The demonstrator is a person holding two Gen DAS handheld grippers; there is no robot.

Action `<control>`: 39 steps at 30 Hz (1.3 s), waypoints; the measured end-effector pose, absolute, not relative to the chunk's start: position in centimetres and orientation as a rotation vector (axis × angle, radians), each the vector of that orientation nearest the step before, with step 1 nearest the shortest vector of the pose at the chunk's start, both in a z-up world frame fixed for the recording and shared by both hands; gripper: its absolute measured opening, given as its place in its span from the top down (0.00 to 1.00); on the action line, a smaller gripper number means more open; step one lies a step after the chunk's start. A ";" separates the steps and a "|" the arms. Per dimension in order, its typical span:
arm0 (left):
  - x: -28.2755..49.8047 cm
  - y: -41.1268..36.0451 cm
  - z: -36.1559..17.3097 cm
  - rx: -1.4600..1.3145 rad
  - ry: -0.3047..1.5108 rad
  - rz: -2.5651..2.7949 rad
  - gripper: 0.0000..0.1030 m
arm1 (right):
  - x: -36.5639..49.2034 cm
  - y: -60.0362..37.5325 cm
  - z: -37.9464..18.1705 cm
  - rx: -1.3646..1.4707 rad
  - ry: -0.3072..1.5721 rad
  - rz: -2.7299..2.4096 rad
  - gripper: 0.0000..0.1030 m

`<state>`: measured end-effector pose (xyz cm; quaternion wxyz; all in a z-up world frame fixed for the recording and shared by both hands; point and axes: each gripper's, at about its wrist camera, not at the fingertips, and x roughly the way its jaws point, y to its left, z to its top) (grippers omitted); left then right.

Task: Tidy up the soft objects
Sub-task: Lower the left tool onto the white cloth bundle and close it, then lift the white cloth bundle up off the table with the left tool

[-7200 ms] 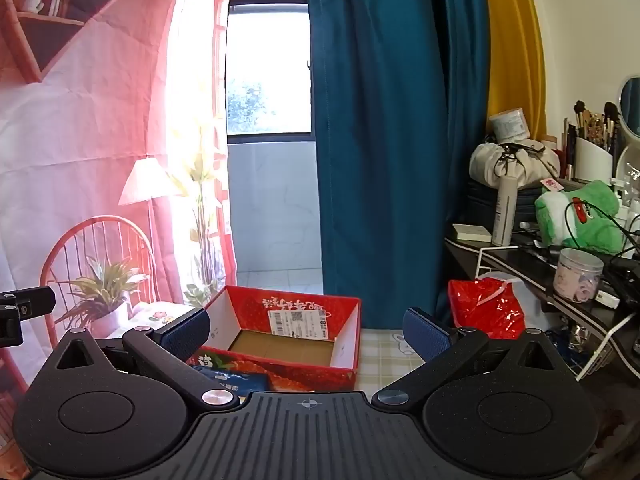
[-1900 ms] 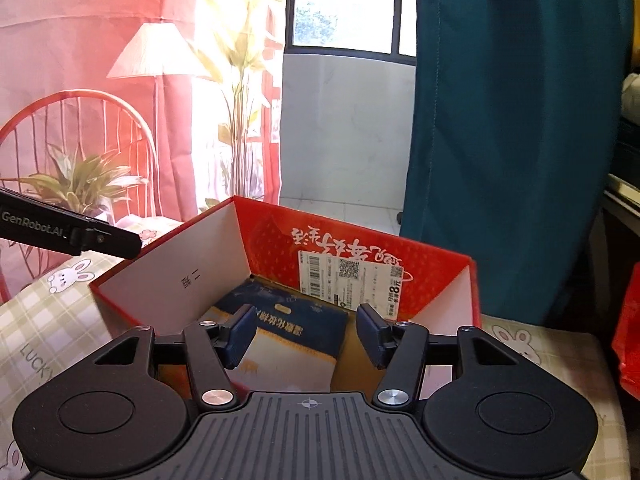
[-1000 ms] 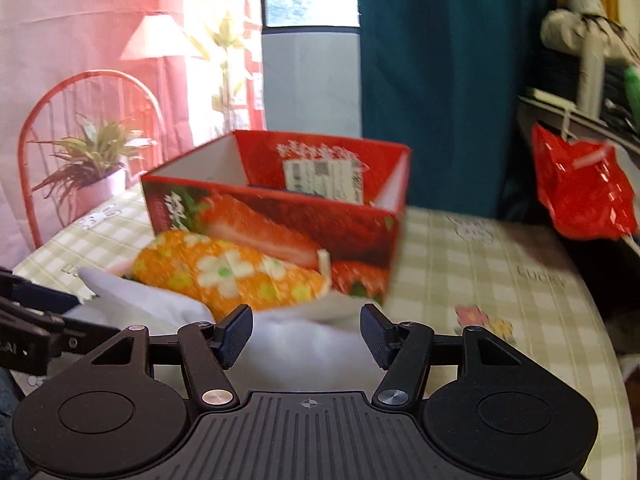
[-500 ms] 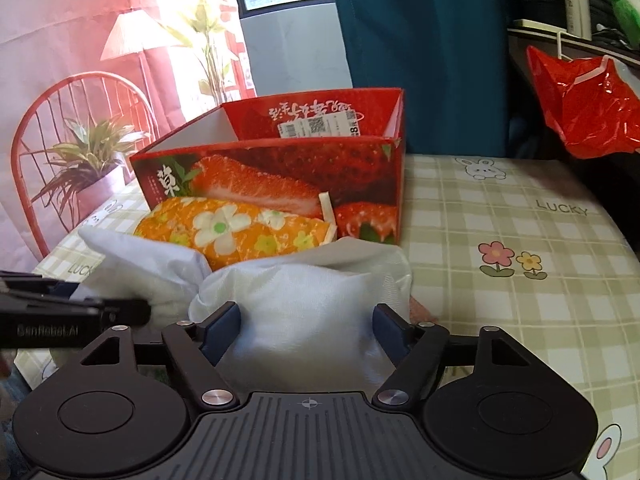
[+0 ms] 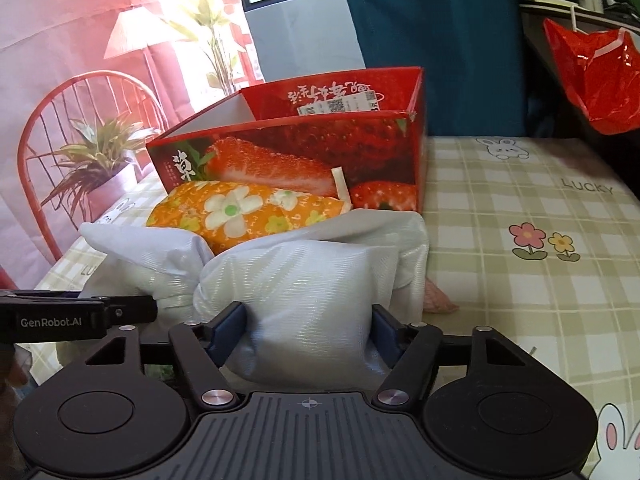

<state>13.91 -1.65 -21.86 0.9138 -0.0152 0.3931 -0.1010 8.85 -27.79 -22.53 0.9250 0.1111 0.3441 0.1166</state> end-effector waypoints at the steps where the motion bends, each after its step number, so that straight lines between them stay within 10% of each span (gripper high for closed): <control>1: 13.9 -1.6 -21.9 -0.035 0.809 -0.211 0.41 | 8.9 -27.8 -22.5 0.232 0.706 0.237 0.38; 16: 13.5 -1.5 -21.8 -0.037 0.790 -0.246 0.61 | 8.3 -26.9 -21.9 0.211 0.683 0.280 0.65; 39: 11.6 -1.1 -19.4 -0.061 0.677 -0.278 0.68 | 5.9 -26.1 -18.9 0.155 0.548 0.291 0.73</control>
